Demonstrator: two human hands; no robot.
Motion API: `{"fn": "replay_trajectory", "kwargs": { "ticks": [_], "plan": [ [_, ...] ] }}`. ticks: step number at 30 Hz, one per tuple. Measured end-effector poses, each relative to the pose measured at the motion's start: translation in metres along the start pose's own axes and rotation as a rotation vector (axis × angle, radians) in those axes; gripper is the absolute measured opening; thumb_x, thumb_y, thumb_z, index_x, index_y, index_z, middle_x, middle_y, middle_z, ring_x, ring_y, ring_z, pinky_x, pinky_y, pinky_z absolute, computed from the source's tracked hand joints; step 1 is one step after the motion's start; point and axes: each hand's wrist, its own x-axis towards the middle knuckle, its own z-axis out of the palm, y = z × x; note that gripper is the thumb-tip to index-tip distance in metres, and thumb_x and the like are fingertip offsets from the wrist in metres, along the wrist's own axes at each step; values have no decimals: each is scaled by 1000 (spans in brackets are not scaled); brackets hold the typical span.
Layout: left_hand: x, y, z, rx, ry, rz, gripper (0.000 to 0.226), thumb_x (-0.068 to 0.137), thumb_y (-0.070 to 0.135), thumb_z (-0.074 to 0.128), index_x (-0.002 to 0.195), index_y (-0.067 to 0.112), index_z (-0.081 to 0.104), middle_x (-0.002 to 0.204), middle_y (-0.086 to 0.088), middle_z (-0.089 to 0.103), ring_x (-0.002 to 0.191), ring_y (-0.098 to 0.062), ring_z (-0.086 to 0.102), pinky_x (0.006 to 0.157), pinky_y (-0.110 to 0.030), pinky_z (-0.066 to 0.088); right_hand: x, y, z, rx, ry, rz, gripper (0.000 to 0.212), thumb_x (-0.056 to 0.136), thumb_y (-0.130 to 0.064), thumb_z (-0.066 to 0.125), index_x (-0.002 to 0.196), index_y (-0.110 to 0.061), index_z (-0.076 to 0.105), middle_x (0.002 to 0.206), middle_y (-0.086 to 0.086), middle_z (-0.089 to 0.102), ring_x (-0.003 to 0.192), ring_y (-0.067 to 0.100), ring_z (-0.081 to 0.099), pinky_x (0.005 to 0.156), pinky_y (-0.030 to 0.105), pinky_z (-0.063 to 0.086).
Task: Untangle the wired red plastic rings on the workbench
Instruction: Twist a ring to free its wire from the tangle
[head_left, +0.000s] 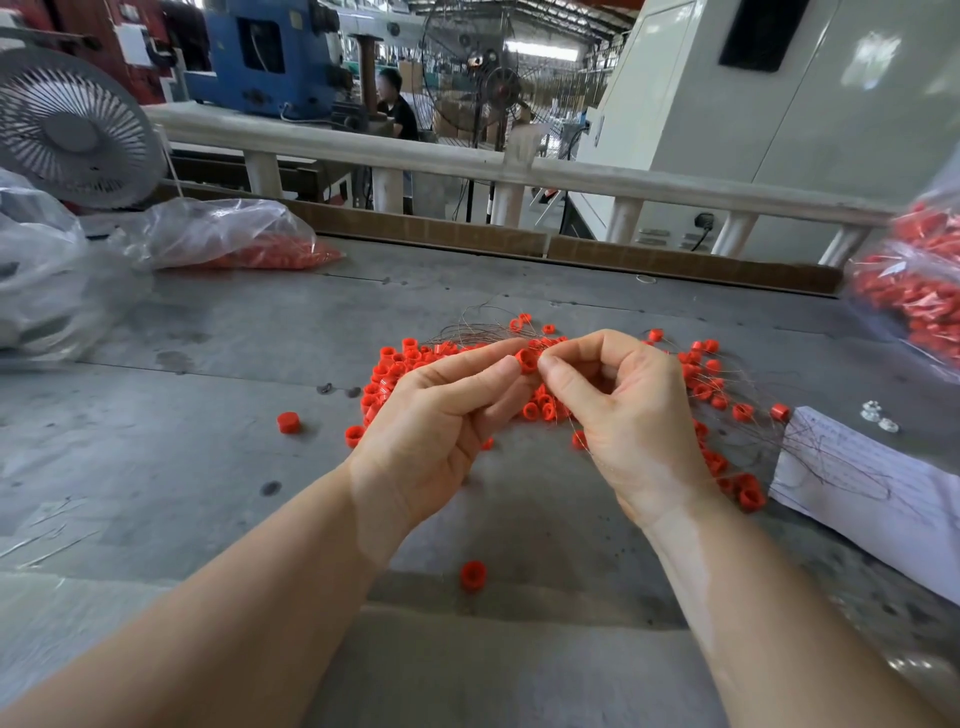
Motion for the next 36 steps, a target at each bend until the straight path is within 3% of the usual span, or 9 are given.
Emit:
{"fn": "replay_trajectory", "kwargs": {
  "ticks": [13,20,26,30,36],
  "plan": [
    [-1,0,0,-25,-16,11,22,65,1,60,78,8,77,84,-9,74,79,-13,72,62,-14,54,-1,-1,-1,-66,4,-96,18,81,-6,70,75,-23,67,67,-14,68,65,-1,61,65,11,45],
    [0,2,-2,-64,-19,-7,23,66,1,60,78,9,78,84,-8,74,77,-12,72,61,-14,54,-3,-5,-2,-113,-21,-123,20,83,-3,67,79,-22,68,69,-15,66,62,-4,58,58,7,39],
    [0,3,-2,-86,-27,-27,24,67,0,60,80,8,77,83,-8,74,77,-13,72,61,-14,54,-4,-9,-2,-149,-9,-141,25,83,-3,67,75,-27,64,66,-23,63,56,-1,54,46,15,43],
    [0,3,-2,-95,-34,-37,23,66,0,59,78,8,77,81,-8,74,75,-12,72,60,-14,54,-5,-9,-1,-171,-8,-188,24,84,0,65,76,-23,65,63,-16,62,55,-2,54,48,11,40],
    [1,5,-3,-121,-39,-44,24,66,0,59,78,9,78,80,-8,74,75,-12,72,60,-14,54,-4,-4,-2,-316,-9,-336,9,82,-1,63,81,-10,67,74,0,64,60,1,52,61,8,36]
  ]
}}
